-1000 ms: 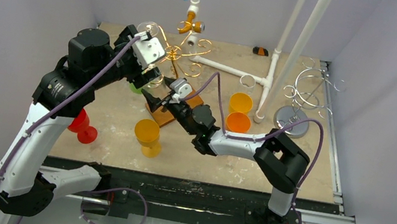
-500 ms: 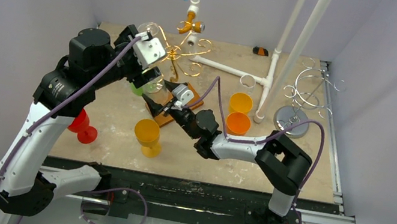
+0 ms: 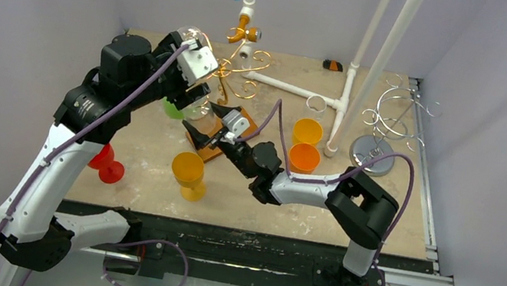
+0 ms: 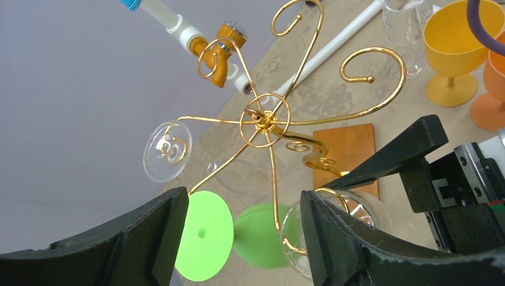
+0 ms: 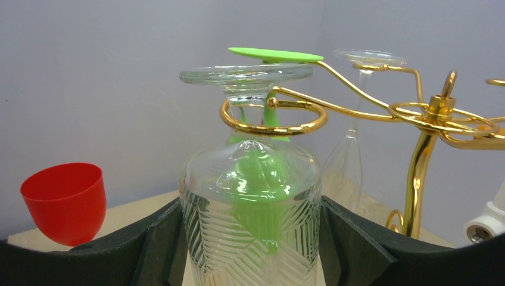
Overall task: Place the wine glass upside down on the wine glass rack
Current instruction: Turn the wine glass upside down at the wine rack.
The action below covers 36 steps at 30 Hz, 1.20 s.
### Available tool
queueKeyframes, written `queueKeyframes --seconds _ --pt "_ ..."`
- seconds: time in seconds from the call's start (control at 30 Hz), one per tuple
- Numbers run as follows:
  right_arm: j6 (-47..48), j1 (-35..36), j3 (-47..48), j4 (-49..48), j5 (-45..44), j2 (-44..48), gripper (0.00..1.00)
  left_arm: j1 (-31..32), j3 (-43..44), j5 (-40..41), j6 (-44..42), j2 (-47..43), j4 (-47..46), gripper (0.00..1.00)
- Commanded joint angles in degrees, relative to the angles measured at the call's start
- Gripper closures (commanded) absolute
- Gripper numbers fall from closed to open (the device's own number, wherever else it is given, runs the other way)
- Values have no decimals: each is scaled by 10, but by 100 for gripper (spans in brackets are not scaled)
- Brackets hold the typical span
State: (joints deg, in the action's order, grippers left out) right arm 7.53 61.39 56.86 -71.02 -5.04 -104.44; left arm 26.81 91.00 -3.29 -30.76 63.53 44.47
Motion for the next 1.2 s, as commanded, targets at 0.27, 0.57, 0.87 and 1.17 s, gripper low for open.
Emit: queueKeyframes --seconds 0.27,0.57,0.87,1.17 --pt "-16 -3 -28 -132 -39 20 74 1 2 31 8 -2 -3 27" --pt "-15 -3 -27 -155 -66 -5 39 1 -10 31 13 2 -6 27" --pt "-16 -3 -40 -130 -55 11 13 1 -13 30 17 11 -3 27" --pt "-10 -3 -52 -94 -54 43 1 1 -13 31 14 15 2 27"
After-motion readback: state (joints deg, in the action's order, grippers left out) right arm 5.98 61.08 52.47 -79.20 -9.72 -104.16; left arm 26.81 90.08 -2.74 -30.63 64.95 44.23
